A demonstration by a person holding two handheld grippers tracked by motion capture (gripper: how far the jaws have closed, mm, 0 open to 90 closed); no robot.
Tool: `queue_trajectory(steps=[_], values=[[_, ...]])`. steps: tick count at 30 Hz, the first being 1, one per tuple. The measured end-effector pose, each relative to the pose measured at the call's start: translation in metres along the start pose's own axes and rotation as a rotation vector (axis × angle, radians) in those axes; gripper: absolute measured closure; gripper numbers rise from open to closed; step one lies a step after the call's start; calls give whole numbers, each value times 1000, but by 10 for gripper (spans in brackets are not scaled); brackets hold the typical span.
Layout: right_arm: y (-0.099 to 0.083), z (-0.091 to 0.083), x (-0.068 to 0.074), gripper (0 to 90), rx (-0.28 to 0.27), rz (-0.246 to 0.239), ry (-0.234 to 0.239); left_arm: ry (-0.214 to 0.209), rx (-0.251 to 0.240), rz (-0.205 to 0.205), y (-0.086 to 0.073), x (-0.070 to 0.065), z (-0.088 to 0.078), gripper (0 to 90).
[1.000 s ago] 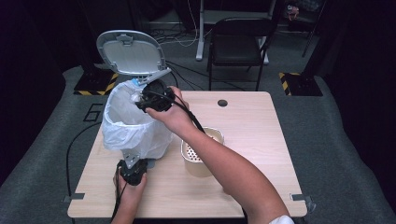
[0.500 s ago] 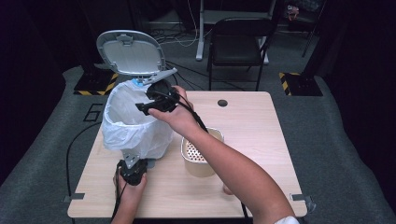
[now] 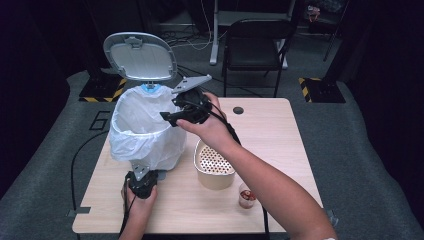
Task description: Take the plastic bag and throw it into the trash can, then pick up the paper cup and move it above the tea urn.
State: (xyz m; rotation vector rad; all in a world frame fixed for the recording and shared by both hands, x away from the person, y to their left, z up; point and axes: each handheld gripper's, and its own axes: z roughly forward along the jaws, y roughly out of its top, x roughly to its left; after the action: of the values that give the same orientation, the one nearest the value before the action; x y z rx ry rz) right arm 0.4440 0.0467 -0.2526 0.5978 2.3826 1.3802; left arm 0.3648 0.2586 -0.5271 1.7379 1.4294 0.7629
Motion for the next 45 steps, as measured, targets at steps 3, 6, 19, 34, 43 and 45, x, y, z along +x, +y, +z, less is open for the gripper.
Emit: queue_trajectory(steps=[3,6,19,34,43,45], values=[[-8,-15,-1,416,-15,5,-14,-1,35,18,0,2,-1,784],[-20,-29,-6,396,-10,5,-41,-6,26,-3,0,1,-1,783],[-80,-60,-35,380,25,70,-125,-17,16,-13,0,0,0,783],[-125,-76,-42,380,24,102,-172,-17,15,-14,0,0,0,783],[-150,-86,-40,373,29,103,-179,-19,-6,-35,-1,-2,1,783],[-157,-89,-39,373,35,108,-178,-18,-6,-36,-1,-2,1,784]])
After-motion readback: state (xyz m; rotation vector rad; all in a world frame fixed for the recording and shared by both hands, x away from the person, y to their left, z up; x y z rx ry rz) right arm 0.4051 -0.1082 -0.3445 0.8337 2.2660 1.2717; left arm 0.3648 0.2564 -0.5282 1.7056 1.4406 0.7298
